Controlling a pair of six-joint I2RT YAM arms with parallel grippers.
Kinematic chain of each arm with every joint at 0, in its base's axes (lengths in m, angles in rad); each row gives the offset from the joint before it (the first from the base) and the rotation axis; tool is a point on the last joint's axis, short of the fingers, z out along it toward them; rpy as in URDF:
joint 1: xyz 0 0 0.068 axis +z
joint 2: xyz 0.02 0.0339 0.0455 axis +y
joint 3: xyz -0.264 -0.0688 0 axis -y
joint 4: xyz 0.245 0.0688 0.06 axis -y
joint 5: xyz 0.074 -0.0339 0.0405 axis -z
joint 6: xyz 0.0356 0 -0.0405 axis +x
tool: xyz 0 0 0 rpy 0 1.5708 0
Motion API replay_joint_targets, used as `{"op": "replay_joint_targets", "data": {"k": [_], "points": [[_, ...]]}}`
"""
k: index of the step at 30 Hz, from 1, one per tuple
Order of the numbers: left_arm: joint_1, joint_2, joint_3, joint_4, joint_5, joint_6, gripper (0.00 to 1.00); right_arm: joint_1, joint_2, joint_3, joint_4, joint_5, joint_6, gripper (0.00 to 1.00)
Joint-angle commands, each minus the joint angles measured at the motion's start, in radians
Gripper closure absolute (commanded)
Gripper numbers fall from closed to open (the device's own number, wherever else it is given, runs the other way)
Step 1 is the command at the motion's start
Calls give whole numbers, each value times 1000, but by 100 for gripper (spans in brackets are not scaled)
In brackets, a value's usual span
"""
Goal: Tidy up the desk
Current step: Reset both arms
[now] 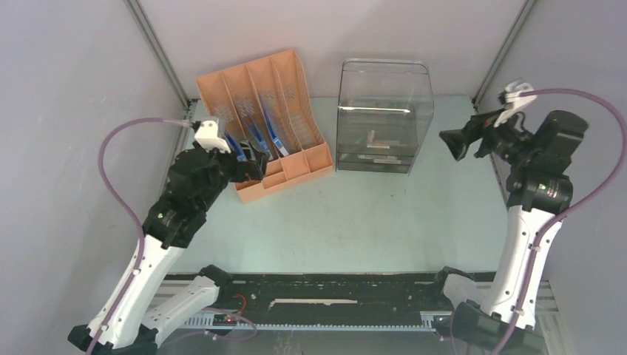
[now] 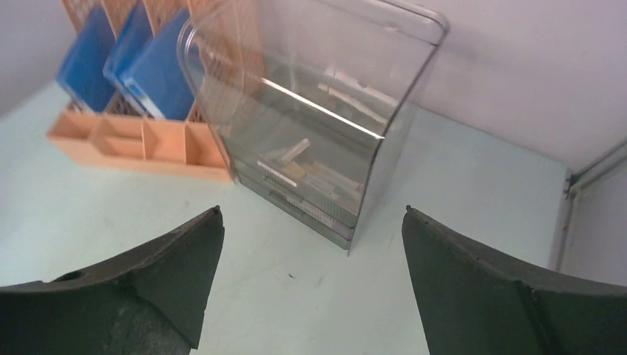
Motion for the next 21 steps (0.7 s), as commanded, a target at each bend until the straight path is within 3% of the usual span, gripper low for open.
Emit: {"op": "replay_joint_targets", "data": {"k": [1,7,12,21], "points": [[34,19,145,-106,72,100,0,-142,19,42,79,-142,346,4],[39,31,322,-137,35,121,0,-163,-74,50,127,5,401,6],[47,17,395,-142,-32,150,0,-98,-111,110,78,177,419,2],[53,-66,326,-116,-92,172,0,-86,-111,95,79,112,462,0]]}}
